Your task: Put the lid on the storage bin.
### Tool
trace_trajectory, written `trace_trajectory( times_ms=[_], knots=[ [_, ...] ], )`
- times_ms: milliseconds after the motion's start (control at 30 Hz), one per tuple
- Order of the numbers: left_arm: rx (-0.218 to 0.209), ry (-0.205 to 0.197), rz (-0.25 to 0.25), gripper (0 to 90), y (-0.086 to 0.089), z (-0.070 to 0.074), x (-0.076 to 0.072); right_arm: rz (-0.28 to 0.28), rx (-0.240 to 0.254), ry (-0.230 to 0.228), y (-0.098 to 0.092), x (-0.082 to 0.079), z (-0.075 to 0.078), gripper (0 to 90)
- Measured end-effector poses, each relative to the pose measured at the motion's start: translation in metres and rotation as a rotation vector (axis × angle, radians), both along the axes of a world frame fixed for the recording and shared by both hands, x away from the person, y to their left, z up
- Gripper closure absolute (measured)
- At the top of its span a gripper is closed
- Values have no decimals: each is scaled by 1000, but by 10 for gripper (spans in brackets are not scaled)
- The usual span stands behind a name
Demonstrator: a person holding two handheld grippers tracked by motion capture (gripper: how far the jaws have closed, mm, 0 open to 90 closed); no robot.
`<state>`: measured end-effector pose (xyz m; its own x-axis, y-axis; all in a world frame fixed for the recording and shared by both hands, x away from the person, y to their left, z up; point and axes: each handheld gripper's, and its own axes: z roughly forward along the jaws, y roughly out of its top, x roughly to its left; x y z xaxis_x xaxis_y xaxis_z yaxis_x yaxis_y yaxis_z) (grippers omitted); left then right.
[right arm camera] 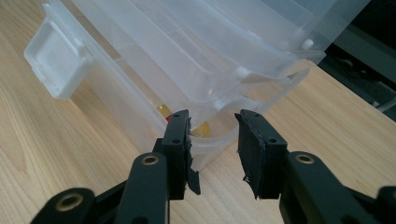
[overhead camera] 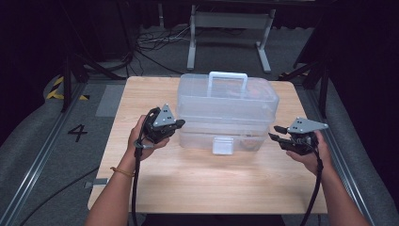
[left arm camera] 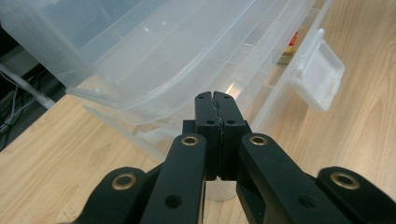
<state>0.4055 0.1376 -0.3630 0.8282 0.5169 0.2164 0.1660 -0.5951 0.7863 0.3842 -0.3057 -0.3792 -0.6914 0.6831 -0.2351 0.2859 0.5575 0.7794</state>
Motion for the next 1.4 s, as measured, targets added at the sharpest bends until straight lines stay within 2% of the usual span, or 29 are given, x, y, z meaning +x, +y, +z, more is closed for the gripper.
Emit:
trace_trajectory(
  times_ms=[200, 300, 400, 467, 567, 667, 867, 1000, 1167, 1333, 1400],
  knots=[
    [11, 25, -7, 900, 0, -8, -3, -7, 5, 12, -2, 1, -1, 593],
    [37, 27, -14, 900, -1, -10, -4, 0, 0, 25, -2, 1, -3, 559],
    [33, 28, -25, 900, -3, -11, -5, -1, -1, 29, -2, 2, -4, 542],
    [24, 13, -23, 900, -4, -9, -7, -2, 1, 33, -1, 2, -5, 521],
    [24, 8, -23, 900, -6, -8, -7, -7, 4, 34, -1, 2, -5, 517],
    [21, 24, -27, 900, -5, -13, -6, 1, 4, 38, 1, 2, -7, 512],
    [36, 25, -21, 900, -3, -17, -8, 0, 0, 46, 3, 4, -11, 511],
    [52, 40, -19, 900, -2, -23, -7, -1, -6, 52, 5, 5, -14, 509],
    [54, 41, -13, 900, -1, -26, -7, 3, -16, 47, 8, 5, -15, 507],
    [59, 45, -8, 846, 0, -26, -7, -1, -18, 51, 6, 4, -14, 506],
    [68, 42, -8, 828, -1, -25, -7, 0, -41, 52, 7, 4, -14, 501]
  ],
)
